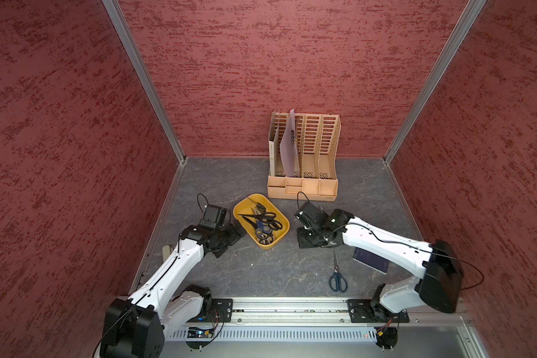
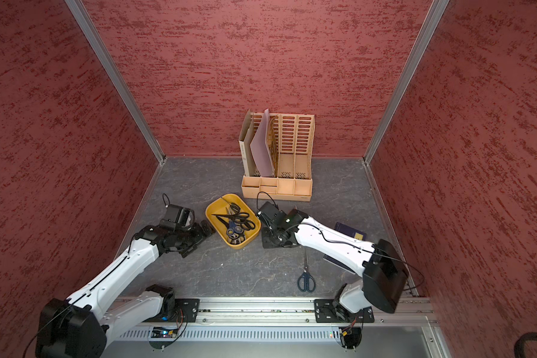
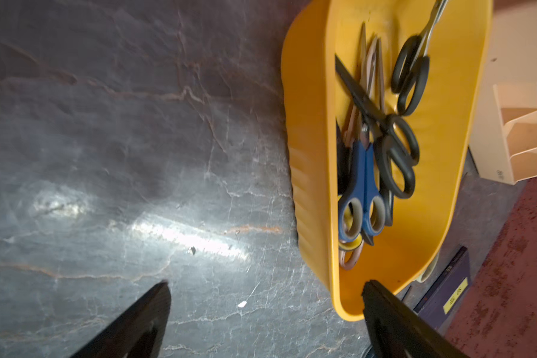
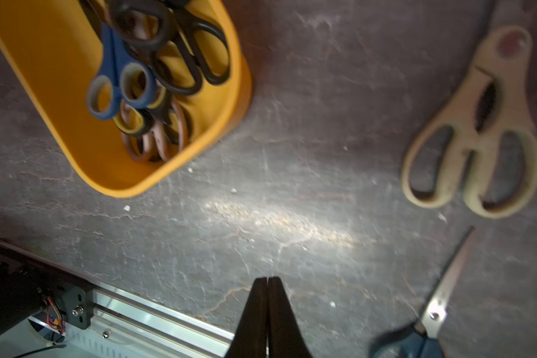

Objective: Take the scissors out of the storage box
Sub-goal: Pick up the scissors from the storage box.

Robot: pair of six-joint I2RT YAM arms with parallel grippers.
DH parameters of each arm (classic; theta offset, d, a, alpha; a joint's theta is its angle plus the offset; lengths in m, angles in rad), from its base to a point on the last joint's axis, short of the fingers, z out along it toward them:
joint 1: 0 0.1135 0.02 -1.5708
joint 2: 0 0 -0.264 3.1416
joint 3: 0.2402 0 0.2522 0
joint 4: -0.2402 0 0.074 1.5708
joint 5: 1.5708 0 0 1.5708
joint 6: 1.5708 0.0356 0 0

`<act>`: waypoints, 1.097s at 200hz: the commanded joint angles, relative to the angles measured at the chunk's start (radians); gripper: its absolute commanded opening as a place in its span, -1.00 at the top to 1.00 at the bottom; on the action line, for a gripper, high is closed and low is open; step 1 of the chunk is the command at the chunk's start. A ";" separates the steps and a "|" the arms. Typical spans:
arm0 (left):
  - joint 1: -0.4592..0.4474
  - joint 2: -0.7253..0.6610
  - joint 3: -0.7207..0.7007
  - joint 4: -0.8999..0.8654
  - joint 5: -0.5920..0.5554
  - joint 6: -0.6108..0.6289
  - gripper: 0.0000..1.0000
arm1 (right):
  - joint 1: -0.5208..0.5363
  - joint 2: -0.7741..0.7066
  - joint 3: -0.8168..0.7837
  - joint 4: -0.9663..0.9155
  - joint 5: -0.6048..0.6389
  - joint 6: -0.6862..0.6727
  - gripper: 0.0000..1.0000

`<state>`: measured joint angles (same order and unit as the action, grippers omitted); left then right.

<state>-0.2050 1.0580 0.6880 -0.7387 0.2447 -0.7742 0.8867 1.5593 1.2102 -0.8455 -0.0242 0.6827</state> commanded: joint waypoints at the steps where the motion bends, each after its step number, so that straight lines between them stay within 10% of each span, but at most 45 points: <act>1: 0.069 0.057 0.051 0.030 0.120 0.134 -0.99 | 0.005 0.109 0.108 0.050 -0.046 -0.063 0.84; 96: 0.166 0.114 0.043 0.064 0.200 0.251 -0.99 | 0.011 0.420 0.387 0.103 -0.151 -0.034 0.30; 219: 0.191 0.119 0.034 0.065 0.201 0.250 -0.99 | 0.008 0.559 0.529 -0.012 -0.022 -0.050 0.41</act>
<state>-0.0216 1.1732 0.7250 -0.6872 0.4370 -0.5411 0.8906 2.0964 1.7123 -0.8188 -0.0906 0.6468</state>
